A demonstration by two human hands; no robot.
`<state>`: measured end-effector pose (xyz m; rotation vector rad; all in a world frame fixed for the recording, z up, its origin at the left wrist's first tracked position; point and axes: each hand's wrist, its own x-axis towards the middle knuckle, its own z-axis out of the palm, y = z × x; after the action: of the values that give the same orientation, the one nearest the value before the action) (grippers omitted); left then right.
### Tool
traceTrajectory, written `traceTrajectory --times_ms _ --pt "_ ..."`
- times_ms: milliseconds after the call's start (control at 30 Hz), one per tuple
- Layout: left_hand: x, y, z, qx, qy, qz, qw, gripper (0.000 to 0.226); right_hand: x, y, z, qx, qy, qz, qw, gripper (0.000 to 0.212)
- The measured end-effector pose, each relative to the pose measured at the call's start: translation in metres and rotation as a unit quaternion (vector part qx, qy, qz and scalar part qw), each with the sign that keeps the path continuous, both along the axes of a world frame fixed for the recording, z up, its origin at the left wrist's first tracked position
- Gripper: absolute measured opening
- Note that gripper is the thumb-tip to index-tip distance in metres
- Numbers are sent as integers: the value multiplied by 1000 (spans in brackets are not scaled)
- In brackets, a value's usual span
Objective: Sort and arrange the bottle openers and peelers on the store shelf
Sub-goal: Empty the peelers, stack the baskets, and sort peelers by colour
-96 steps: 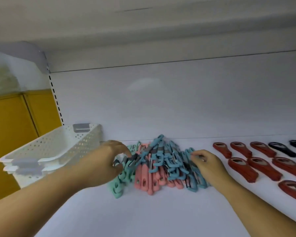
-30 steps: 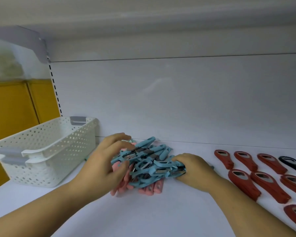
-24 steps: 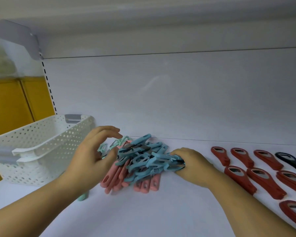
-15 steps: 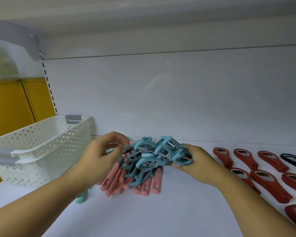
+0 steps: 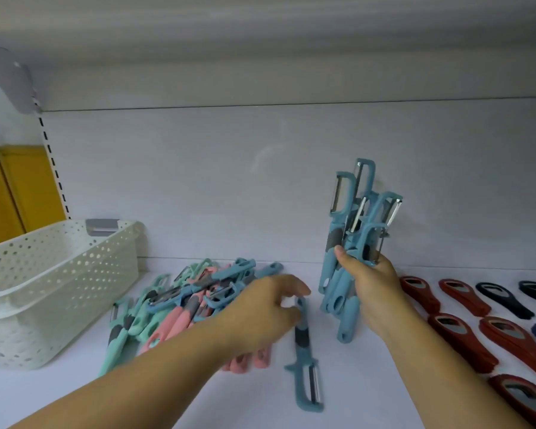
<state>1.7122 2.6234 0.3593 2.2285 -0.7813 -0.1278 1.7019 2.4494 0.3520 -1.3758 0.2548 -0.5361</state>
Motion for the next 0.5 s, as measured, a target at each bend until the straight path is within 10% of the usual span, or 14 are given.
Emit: traceTrajectory --times_ms 200,500 --pt "16 -39 -43 317 -192 -38 928 45 7 -16 -10 -26 114 -3 993 15" --pt "28 -27 -37 231 -140 -3 963 52 11 -19 -23 -77 259 79 960 25"
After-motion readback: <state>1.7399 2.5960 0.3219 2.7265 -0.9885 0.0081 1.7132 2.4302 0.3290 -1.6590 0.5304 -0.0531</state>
